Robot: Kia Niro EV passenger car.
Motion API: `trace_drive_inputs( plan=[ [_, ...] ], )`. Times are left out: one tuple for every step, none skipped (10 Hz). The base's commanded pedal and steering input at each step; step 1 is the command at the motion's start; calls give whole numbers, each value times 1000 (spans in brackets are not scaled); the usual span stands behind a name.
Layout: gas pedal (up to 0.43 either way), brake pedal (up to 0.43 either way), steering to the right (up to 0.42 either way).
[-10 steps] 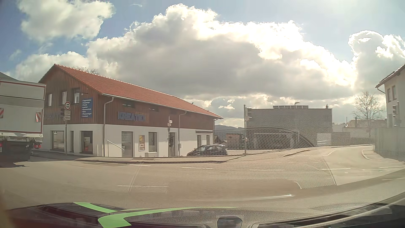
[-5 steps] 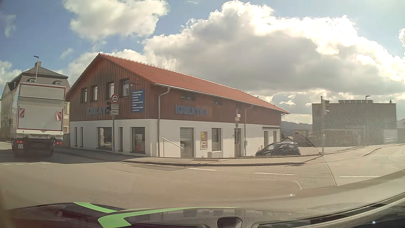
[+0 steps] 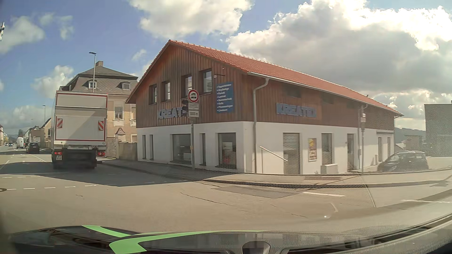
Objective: Follow the waypoints while adhering to traffic rules and regulations
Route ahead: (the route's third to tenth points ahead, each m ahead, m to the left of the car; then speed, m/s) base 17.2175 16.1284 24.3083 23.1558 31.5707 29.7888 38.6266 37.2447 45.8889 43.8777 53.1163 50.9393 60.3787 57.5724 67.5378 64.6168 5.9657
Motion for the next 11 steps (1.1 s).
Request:
trace_drive_inputs(
  plan=[
    [209, 0, -368],
    [209, 0, -354],
    [209, 0, -344],
    [209, 0, -328],
    [220, 0, -311],
    [220, 0, -293],
    [228, 0, -273],
    [248, 0, -252],
    [260, 0, -237],
    [268, 0, -218],
    [280, 0, -203]
  ],
)
